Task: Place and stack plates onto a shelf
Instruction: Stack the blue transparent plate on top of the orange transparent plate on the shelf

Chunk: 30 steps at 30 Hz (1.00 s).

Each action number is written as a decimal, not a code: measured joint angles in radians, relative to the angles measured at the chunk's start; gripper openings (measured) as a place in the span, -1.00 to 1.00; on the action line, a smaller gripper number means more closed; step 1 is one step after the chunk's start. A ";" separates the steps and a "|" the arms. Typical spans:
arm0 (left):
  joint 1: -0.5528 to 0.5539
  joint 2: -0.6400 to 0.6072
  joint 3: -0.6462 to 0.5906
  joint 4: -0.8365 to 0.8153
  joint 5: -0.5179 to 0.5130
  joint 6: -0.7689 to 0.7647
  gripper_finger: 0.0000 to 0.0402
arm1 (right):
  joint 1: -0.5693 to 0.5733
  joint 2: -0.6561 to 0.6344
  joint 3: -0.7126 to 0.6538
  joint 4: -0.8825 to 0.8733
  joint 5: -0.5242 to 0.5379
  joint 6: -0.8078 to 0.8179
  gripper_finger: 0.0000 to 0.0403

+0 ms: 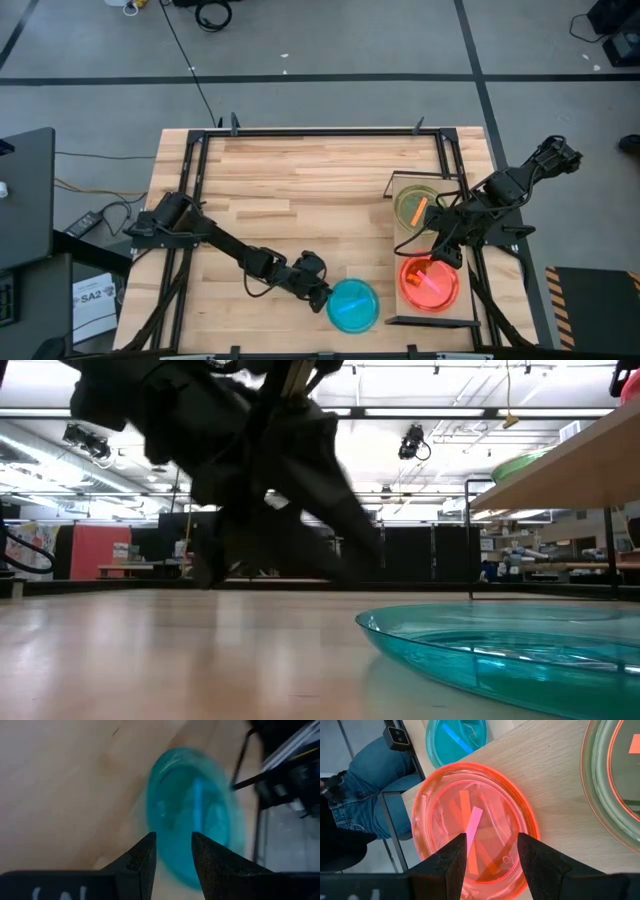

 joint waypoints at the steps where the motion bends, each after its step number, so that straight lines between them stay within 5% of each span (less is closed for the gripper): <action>1: 0.003 0.000 0.000 0.020 0.000 0.007 -0.35 | 0.000 0.000 0.000 0.000 0.000 0.000 -0.10; 30: 0.015 0.062 0.006 0.070 -0.016 0.138 -0.35 | 0.000 0.000 0.000 0.000 0.000 0.000 -0.10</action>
